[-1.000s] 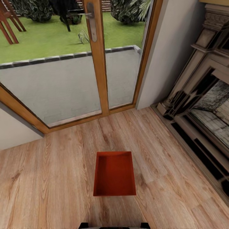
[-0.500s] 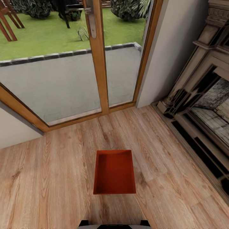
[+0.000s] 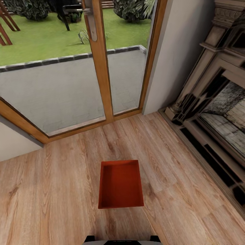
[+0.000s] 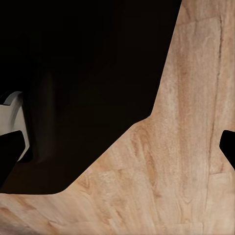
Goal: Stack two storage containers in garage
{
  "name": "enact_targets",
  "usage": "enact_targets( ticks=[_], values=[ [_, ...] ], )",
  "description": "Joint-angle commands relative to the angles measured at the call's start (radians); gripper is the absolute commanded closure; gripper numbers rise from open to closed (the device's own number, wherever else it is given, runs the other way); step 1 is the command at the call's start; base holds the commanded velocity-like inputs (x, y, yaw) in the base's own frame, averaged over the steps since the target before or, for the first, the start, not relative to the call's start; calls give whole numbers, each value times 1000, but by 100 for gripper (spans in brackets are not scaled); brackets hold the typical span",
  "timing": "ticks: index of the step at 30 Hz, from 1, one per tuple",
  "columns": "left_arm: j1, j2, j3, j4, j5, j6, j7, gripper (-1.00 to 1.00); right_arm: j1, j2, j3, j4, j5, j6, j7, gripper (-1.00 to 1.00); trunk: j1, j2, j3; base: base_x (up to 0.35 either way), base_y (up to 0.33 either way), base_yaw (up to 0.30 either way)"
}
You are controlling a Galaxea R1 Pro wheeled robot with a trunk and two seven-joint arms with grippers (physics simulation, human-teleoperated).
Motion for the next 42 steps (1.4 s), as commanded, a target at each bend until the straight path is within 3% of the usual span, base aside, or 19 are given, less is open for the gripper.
enact_targets(
  ticks=[1, 42],
  values=[
    [0, 0, -3, 1, 7, -3, -1, -100, -1, 1, 8, 3, -9, -5, -1, -100, 0, -1, -1, 0, 0, 0],
    [0, -2, -3, 1, 7, -1, -2, -100, -1, -1, 8, -1, -16, -7, -6, -100, 0, -1, -1, 0, 0, 0]
  ],
)
